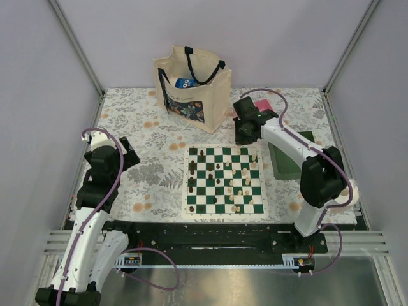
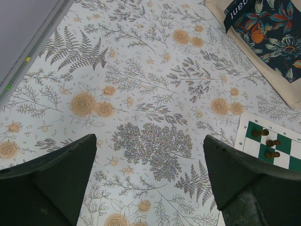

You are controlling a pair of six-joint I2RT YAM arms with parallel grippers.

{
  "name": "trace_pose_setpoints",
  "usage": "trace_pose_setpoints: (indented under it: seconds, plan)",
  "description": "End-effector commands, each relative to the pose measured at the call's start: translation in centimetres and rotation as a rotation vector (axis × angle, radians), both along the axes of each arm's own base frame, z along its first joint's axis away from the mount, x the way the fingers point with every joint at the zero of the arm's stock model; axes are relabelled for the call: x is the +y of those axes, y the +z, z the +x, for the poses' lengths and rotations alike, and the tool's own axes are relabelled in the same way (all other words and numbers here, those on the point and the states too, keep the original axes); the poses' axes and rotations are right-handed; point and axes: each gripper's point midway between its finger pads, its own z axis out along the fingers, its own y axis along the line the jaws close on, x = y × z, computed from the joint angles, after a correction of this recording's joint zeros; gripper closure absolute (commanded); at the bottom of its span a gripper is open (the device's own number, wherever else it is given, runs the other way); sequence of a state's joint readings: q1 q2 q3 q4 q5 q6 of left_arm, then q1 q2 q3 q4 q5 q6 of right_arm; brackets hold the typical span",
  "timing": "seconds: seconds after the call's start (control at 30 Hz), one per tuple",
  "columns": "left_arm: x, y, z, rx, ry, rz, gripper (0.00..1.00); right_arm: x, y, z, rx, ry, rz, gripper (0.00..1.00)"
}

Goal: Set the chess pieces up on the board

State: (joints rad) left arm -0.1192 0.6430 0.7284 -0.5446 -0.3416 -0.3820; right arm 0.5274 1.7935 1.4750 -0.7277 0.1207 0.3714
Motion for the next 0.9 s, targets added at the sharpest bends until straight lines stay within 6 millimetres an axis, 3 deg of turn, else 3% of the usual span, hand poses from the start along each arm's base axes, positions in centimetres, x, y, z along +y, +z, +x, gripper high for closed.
trace_pose_setpoints:
  seconds: [0.0,0.37,0.87]
  plan:
    - [0.2,0.8,0.2,-0.031,0.007,0.006,0.01,-3.6,0.4,1.3,-0.019,-0.076,-0.012,0.82]
    - [0.2,0.7,0.3,-0.027,0.007,0.006,0.01,-6.6,-3.1,3.3,0.056,-0.15,0.002,0.83]
    - [0.4,0.9,0.2,-0.031,0.014,0.012,0.01,-7.1,-6.7,4.3,0.097,-0.167,-0.012,0.81]
